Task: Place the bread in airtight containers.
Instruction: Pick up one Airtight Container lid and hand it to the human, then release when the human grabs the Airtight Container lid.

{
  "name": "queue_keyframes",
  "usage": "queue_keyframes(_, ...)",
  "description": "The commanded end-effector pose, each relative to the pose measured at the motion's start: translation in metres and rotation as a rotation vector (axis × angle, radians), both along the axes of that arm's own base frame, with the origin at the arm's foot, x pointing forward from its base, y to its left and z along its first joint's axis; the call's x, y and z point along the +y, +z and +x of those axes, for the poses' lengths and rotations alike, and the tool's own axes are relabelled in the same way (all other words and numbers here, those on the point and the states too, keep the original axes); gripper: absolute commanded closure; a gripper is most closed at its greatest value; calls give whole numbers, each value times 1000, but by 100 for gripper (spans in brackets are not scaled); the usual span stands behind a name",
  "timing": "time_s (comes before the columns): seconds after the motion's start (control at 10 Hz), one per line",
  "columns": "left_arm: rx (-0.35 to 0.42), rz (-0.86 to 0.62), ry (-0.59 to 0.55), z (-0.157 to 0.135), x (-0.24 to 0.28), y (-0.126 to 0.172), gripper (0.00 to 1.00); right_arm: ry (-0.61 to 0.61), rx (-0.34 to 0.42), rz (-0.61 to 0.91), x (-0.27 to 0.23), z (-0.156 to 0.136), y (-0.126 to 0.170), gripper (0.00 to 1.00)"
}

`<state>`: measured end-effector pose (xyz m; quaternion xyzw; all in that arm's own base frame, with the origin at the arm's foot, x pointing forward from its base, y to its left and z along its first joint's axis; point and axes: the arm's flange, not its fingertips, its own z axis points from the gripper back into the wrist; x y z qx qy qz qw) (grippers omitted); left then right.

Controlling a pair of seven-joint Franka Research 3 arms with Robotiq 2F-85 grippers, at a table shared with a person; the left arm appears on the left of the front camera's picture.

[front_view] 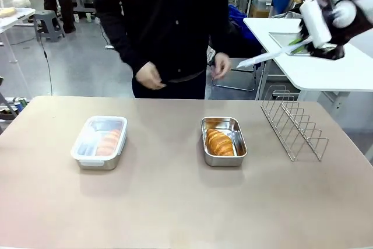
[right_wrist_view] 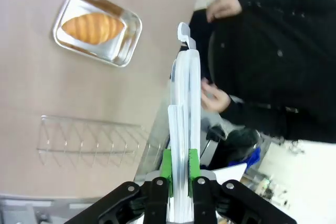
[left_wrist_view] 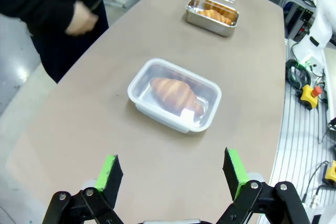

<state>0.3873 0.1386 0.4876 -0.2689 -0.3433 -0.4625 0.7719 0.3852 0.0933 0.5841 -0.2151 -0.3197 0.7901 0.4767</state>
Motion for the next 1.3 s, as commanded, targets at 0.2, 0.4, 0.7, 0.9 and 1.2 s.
queue_keyframes(0.2,-8,5,-8,-1,0,1,0,59,-36,91,-1,28,-24,100)
queue_keyframes(0.4,-8,5,-8,-1,0,1,0,52,6,-3,7,16,-29,100)
queue_keyframes(0.7,-8,5,-8,-1,0,1,0,52,6,-3,7,16,-29,100)
queue_keyframes(0.9,-8,5,-8,-1,0,1,0,52,6,-3,7,16,-29,100)
queue_keyframes(1.2,-8,5,-8,-1,0,1,0,52,6,-3,7,16,-29,100)
